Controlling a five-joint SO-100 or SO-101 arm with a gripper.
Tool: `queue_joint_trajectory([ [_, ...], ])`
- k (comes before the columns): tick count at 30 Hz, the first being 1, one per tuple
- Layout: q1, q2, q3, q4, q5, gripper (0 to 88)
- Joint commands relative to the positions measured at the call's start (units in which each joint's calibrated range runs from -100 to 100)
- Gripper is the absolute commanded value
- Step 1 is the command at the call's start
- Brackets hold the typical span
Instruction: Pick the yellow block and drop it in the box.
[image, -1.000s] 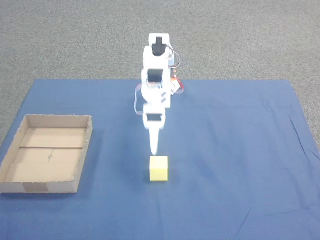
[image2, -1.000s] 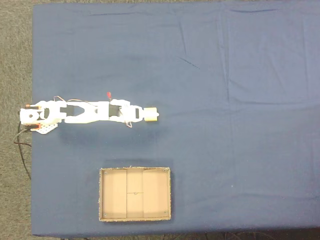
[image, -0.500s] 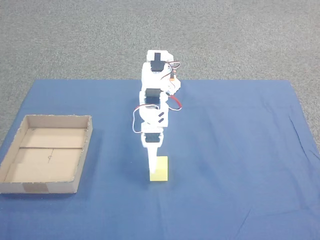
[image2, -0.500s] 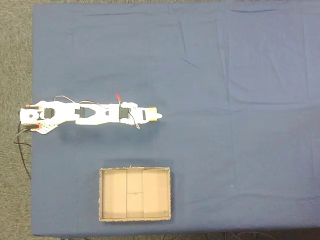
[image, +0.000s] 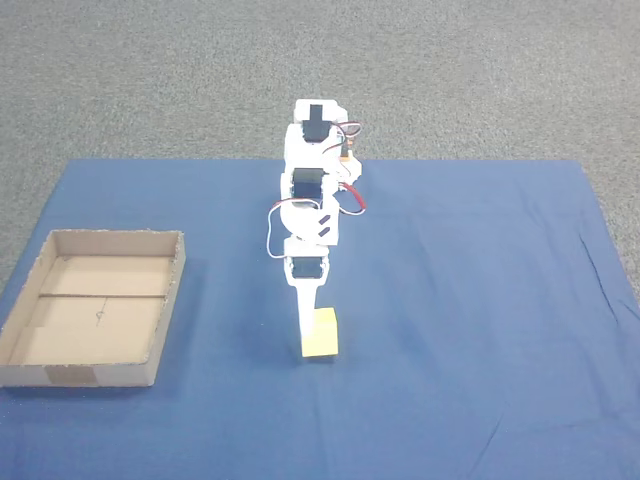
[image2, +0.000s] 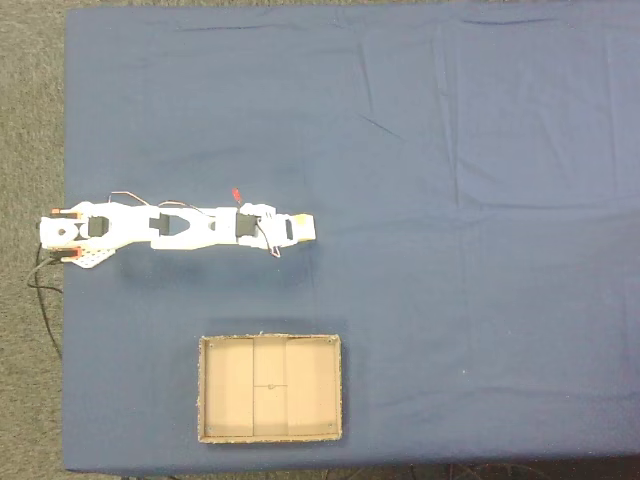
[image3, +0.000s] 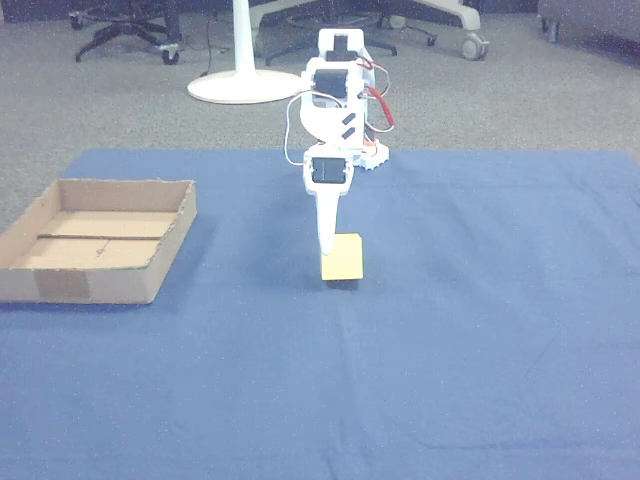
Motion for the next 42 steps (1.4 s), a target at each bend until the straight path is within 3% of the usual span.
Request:
queue_joint_trajectory([
  [1,0.25,-4.5,0.17,1.73,-0.1,18.3],
  [12,2.92,-33.54,3.51,9.59,0.24,17.4],
  [20,31.0,-48.9,5.14,-2.23,1.03,20.0],
  [26,43.74,-23.07,-5.9,-13.23,4.54,20.4],
  [29,46.02,-10.91,-8.88,-20.01,6.69,20.6],
  [35,45.39,0.15,-11.51,-21.08,10.65,19.7],
  [42,42.56,1.24,-11.69,-15.05,12.8,18.8],
])
